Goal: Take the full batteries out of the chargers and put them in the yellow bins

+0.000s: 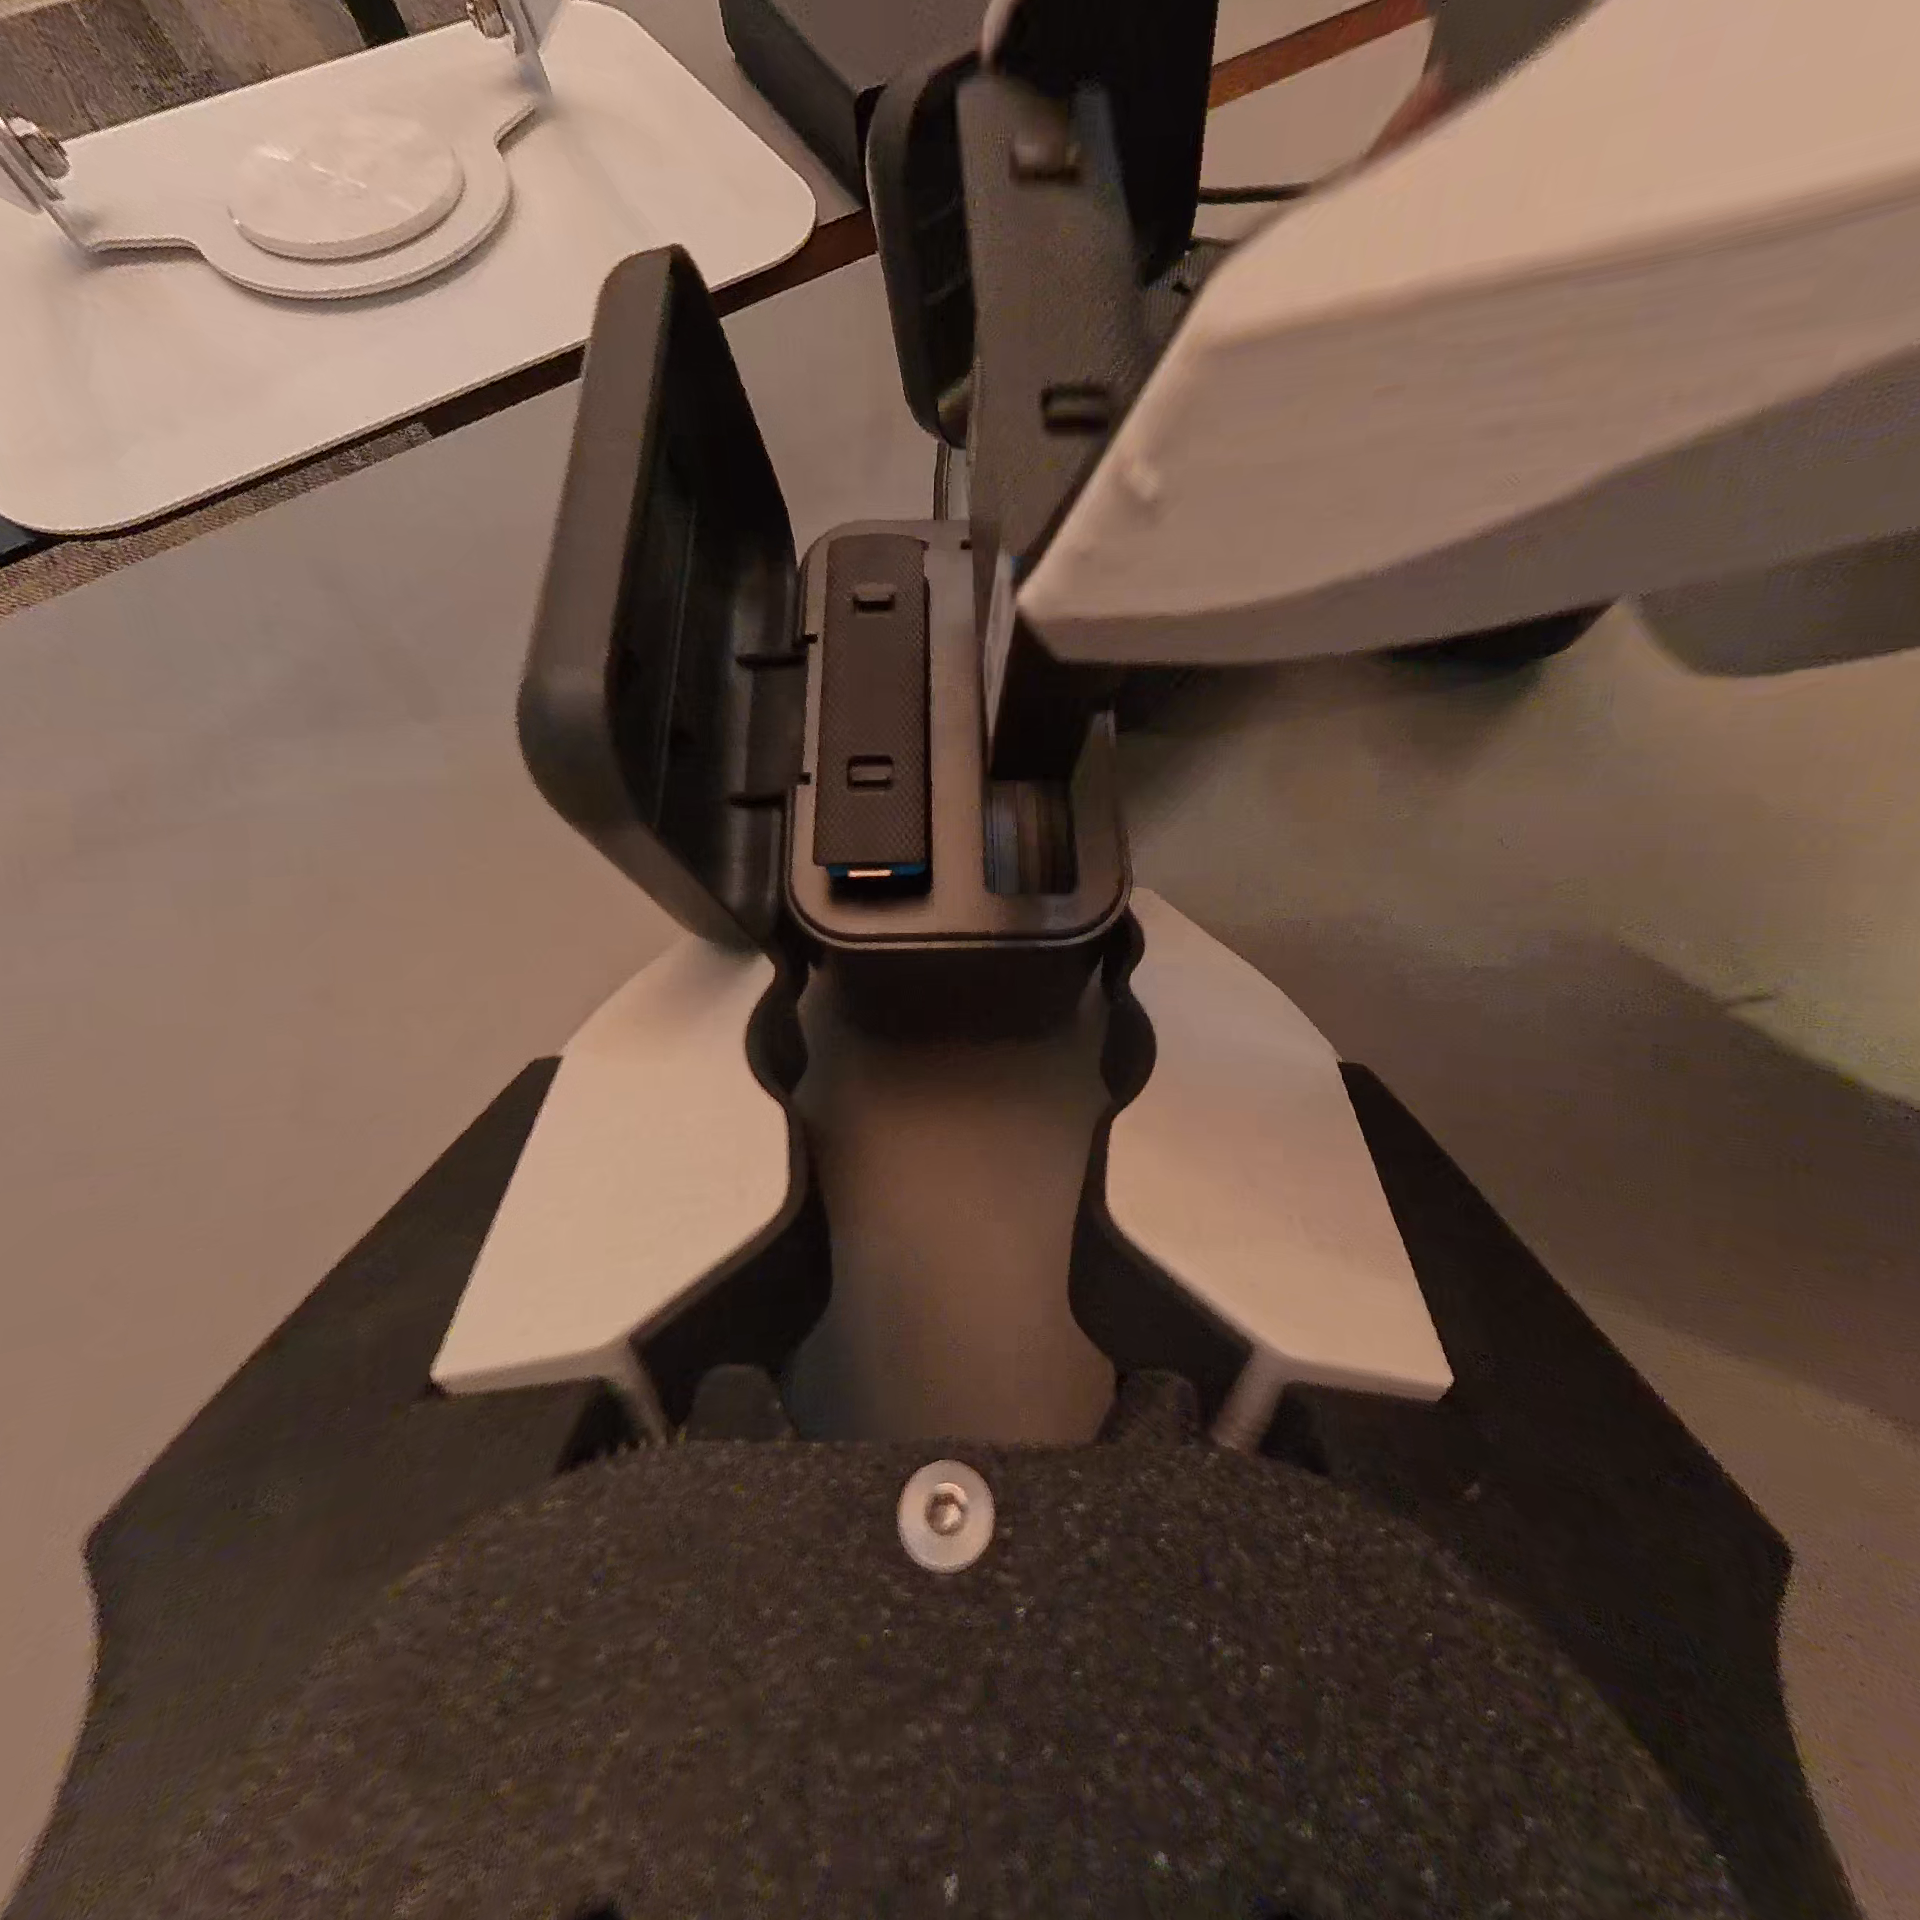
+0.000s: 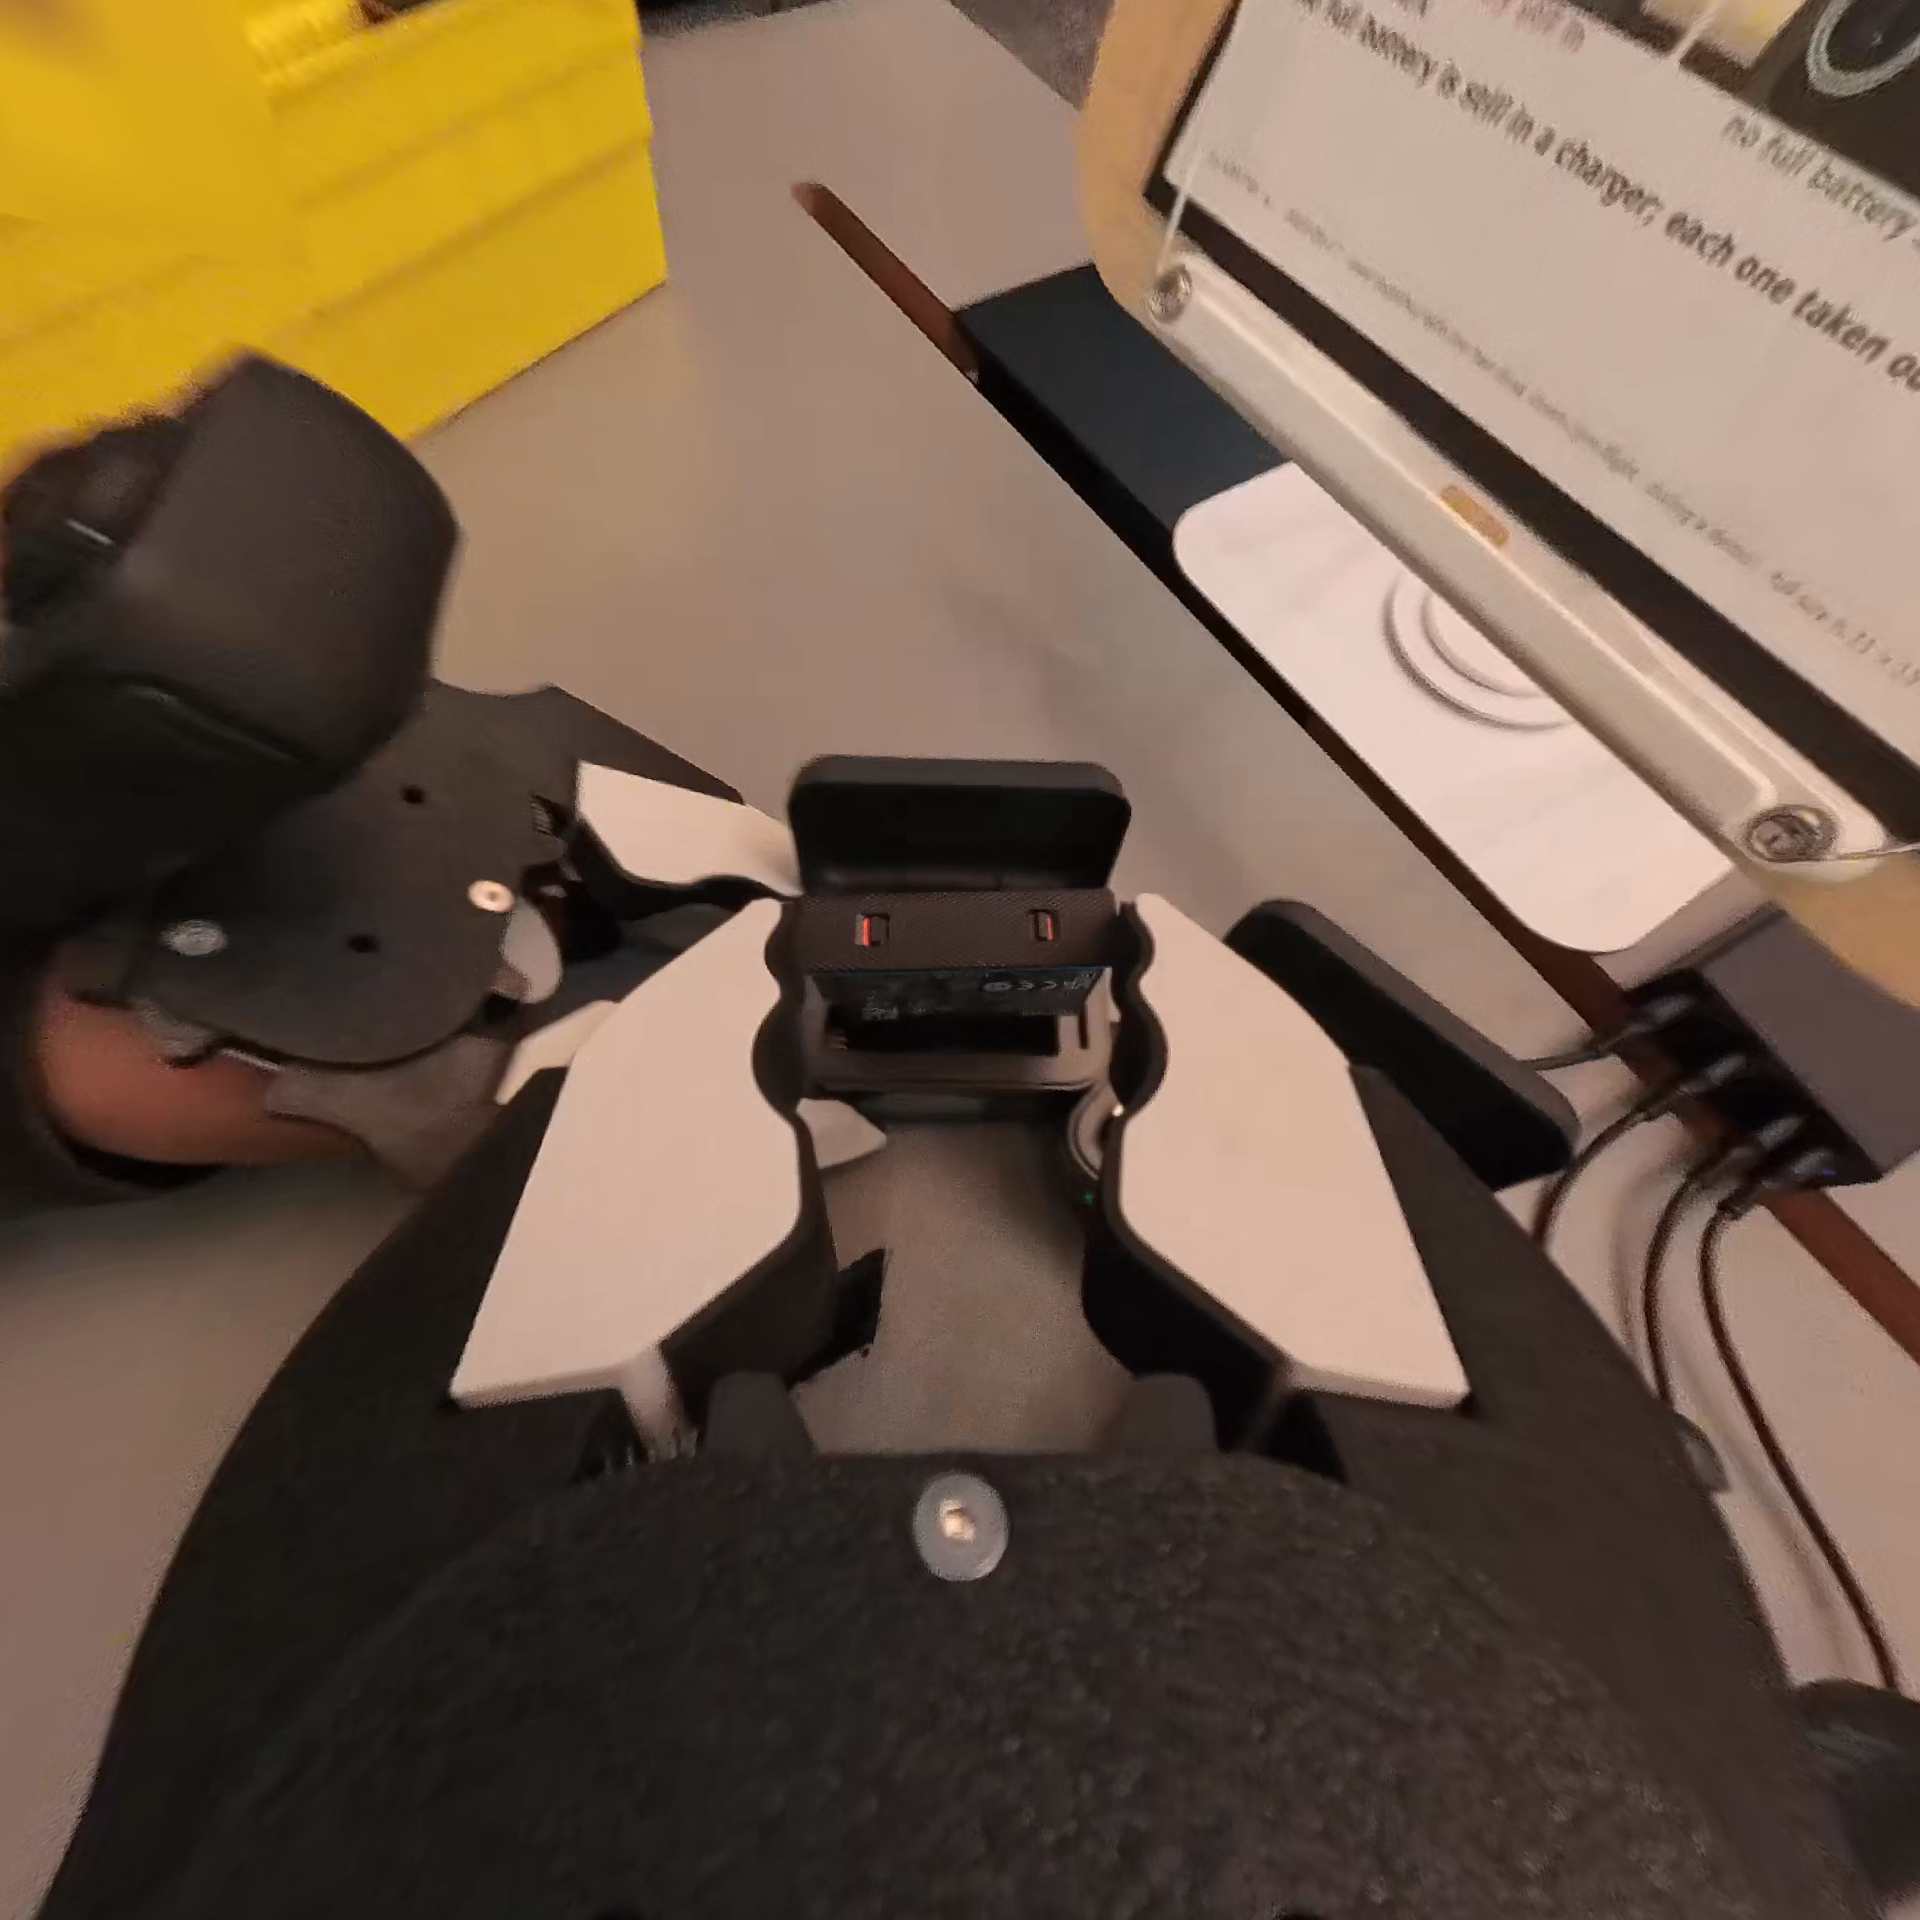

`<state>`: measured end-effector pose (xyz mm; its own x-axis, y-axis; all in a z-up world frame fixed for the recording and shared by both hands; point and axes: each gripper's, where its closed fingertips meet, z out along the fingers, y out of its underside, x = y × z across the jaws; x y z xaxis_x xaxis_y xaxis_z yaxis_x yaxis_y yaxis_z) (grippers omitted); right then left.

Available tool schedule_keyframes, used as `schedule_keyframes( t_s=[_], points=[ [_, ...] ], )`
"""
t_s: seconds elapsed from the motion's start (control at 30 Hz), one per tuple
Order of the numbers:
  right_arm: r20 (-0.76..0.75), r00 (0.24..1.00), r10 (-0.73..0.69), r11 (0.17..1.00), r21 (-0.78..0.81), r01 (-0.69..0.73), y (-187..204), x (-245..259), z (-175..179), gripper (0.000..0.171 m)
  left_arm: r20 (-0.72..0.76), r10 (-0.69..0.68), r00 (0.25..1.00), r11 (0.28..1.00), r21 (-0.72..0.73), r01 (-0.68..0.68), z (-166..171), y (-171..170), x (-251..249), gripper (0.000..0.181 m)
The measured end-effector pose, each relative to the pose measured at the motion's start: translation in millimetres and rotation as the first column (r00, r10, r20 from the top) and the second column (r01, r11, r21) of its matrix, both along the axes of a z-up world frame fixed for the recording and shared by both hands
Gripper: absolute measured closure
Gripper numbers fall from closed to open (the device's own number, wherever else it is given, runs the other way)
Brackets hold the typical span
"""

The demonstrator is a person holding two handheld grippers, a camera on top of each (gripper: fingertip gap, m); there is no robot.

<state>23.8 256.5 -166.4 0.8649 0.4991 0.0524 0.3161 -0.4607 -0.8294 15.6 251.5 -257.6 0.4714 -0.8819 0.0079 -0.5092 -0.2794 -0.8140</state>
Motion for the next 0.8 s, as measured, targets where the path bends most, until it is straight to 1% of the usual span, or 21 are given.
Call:
schedule_keyframes(
  t_s=[0.2,0.27,0.33,0.47,0.57,0.7,0.8],
  points=[
    [-0.084,0.996,-0.011,0.998,0.053,0.016,-11,-4,28,0.114,0.000,0.000,1.000,1.000,0.002,0.000,0,0,0,0.125],
    [-0.122,0.992,-0.038,0.994,0.098,0.050,-17,5,46,0.113,0.001,0.000,1.000,1.000,0.002,0.000,0,0,0,0.125],
    [-0.152,0.985,-0.085,0.981,0.158,0.109,-25,25,69,0.114,0.003,0.000,1.000,1.000,0.000,0.000,0,0,0,0.125],
    [-0.181,0.955,-0.235,0.929,0.246,0.275,-57,95,109,0.113,0.005,0.000,1.000,1.000,-0.002,0.000,1,0,-1,0.125],
    [-0.193,0.906,-0.378,0.863,0.280,0.420,-93,163,126,0.113,0.007,0.001,1.000,1.000,-0.003,0.000,1,0,0,0.125],
    [-0.209,0.792,-0.574,0.736,0.291,0.611,-149,256,133,0.113,0.007,0.000,1.000,1.000,-0.003,0.000,1,0,-1,0.125],
    [-0.220,0.691,-0.688,0.634,0.281,0.720,-191,311,124,0.113,0.007,0.000,1.000,1.000,-0.003,0.000,1,0,-1,0.125]
  ],
)
